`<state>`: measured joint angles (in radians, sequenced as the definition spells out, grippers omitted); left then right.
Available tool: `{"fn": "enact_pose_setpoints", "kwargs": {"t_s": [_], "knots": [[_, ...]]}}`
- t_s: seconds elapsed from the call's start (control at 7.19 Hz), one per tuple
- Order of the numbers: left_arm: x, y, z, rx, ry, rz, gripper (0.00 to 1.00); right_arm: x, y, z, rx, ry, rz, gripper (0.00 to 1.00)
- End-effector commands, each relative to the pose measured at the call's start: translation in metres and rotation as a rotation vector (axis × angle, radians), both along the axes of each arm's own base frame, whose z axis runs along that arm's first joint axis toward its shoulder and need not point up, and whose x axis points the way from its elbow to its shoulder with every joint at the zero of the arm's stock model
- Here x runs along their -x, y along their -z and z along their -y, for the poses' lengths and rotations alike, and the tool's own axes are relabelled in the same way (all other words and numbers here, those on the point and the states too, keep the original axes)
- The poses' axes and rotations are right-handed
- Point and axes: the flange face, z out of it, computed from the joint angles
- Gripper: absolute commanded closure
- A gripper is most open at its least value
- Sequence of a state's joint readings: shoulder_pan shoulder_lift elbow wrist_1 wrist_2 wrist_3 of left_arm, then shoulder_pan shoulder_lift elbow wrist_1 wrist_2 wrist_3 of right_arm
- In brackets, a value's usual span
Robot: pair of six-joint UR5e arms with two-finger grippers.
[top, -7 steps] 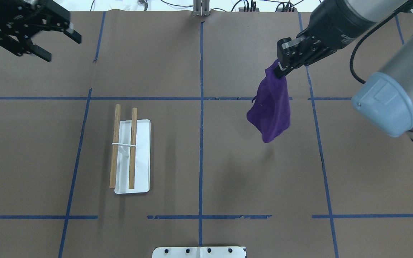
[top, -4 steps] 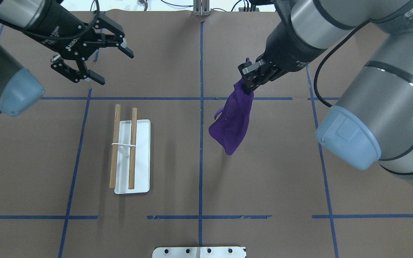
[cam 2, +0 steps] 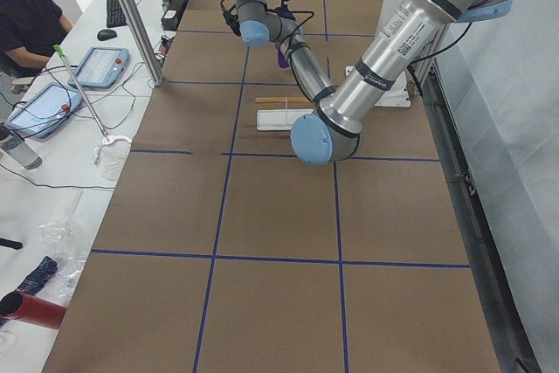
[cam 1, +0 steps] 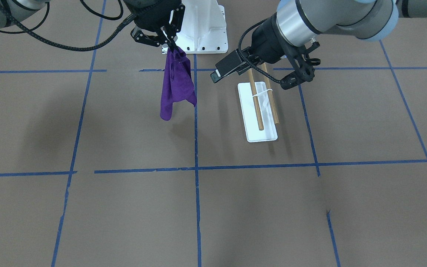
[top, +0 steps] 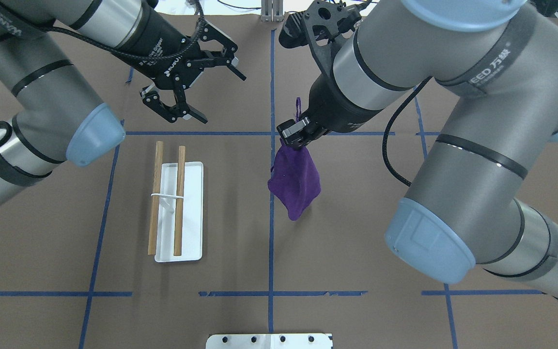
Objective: Hang towel on rack
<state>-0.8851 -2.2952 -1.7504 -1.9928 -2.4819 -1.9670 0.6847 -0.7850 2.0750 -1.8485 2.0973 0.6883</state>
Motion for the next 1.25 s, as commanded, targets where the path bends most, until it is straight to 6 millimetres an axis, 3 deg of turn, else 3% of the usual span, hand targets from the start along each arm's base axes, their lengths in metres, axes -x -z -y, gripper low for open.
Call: {"fn": "enact_pose_setpoints", "kwargs": {"t_s": [0.0,0.42,0.83,0.97,1.11], "knots": [[-0.026,0.026,-0.016,-0.016,-0.020,-0.020,0.02,0.008,0.001,-0.005,-0.010,0.008,-0.005,1.00],[-0.060,0.031,-0.040,-0.006,-0.079,-0.023,0.09,0.007,0.006,-0.006,-0.020,0.009,0.003,1.00],[-0.060,0.037,-0.043,-0.016,-0.082,-0.033,0.12,0.004,0.007,-0.008,-0.022,0.008,0.008,1.00],[-0.060,0.037,-0.043,-0.022,-0.084,-0.039,0.21,0.004,0.008,-0.008,-0.024,0.008,0.010,1.00],[-0.060,0.037,-0.044,-0.023,-0.084,-0.040,0.44,0.004,0.007,-0.008,-0.023,0.008,0.009,1.00]]}}
